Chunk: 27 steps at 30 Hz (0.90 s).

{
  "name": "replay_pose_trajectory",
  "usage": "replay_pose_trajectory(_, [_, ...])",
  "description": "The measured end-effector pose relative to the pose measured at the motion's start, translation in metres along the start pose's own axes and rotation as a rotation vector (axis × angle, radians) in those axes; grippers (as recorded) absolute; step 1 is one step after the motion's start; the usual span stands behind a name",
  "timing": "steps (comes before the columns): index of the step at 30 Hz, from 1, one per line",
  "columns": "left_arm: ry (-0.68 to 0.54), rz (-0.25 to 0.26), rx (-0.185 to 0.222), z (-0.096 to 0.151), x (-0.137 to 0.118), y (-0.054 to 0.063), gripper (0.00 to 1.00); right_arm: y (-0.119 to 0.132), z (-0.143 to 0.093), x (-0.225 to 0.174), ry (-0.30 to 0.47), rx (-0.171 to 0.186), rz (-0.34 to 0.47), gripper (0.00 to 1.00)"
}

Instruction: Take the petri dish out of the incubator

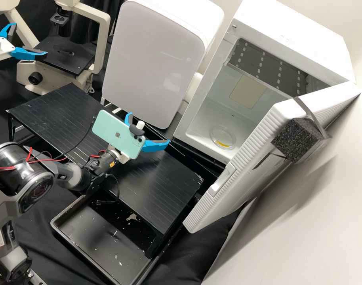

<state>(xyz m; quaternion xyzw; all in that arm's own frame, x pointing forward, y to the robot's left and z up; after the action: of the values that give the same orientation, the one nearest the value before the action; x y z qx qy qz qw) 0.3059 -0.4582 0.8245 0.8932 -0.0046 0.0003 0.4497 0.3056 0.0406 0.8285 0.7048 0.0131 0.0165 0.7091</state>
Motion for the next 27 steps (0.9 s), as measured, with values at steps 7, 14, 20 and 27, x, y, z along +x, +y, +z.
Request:
replay_pose_trajectory(7, [0.0, 0.0, 0.0, 0.0, 0.0, 0.0, 1.0, 0.0, 0.0, 0.0, 0.0, 0.0, 0.0, 1.0])
replay_pose_trajectory(14, [0.0, 0.0, 0.0, 0.0, 0.0, 0.0, 1.0, 0.011, 0.021, -0.031, 0.014, 0.022, 0.044, 1.0])
replay_pose_trajectory(20, [0.0, 0.0, 0.0, 0.0, 0.0, 0.0, 1.0, 0.041, 0.041, -0.062, 0.026, 0.091, 0.158, 1.0])
replay_pose_trajectory(27, [0.0, 0.0, 0.0, 0.0, 0.0, 0.0, 1.0, 0.073, 0.067, -0.064, -0.028, 0.114, 0.26, 1.0])
